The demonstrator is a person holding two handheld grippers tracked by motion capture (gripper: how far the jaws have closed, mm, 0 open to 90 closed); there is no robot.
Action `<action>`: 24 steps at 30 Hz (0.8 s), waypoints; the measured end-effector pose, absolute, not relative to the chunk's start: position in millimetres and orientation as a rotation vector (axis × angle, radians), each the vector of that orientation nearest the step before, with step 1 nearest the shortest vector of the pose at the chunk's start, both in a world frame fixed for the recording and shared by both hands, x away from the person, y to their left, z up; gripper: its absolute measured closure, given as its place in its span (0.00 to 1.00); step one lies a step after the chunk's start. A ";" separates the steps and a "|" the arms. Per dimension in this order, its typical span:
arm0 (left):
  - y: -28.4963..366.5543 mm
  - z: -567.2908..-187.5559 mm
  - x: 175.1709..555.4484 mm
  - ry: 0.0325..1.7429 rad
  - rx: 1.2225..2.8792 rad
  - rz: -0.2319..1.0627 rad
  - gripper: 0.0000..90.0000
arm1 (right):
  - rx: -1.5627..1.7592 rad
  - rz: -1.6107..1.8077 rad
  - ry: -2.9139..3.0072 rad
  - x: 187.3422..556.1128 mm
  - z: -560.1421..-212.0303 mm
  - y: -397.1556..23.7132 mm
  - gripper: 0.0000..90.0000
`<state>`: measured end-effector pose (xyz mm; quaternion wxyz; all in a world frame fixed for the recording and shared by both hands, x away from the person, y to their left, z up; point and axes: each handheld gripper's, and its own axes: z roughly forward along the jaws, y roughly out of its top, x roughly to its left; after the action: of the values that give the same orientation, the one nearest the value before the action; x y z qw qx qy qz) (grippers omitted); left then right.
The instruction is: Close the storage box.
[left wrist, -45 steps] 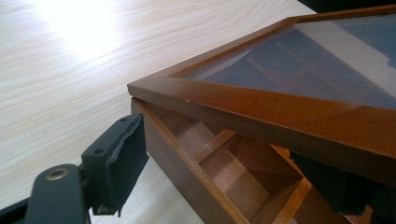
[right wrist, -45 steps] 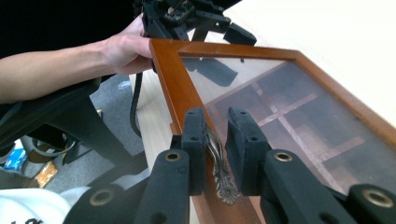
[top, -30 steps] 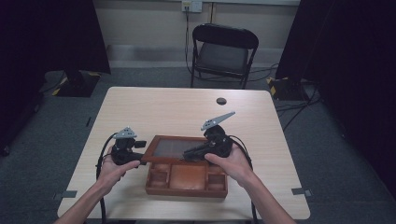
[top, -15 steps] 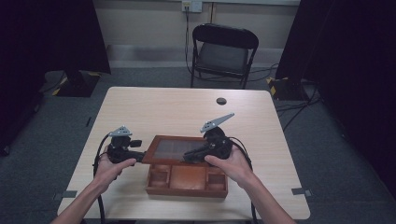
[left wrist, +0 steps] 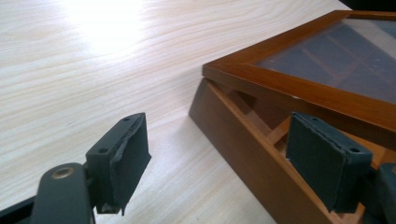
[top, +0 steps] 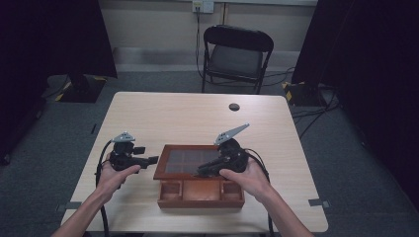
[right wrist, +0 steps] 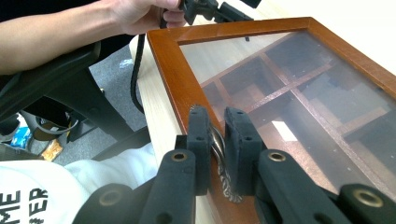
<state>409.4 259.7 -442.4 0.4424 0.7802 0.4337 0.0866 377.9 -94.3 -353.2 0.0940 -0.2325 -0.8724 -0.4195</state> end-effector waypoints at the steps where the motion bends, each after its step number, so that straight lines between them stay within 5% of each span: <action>1: 259.9 -442.5 409.5 1.075 1.937 0.215 0.23 | -0.690 -1.243 -2.589 377.4 -353.9 -94.9 0.90; 24: 285.0 -449.8 410.3 1.160 1.965 0.244 0.23 | -0.641 -1.132 -2.631 364.7 -384.7 -89.8 0.91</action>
<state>410.3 285.0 -449.8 0.4109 0.7805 0.4610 0.0971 364.7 -89.8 -384.7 0.1033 -0.2172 -0.8916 -0.3837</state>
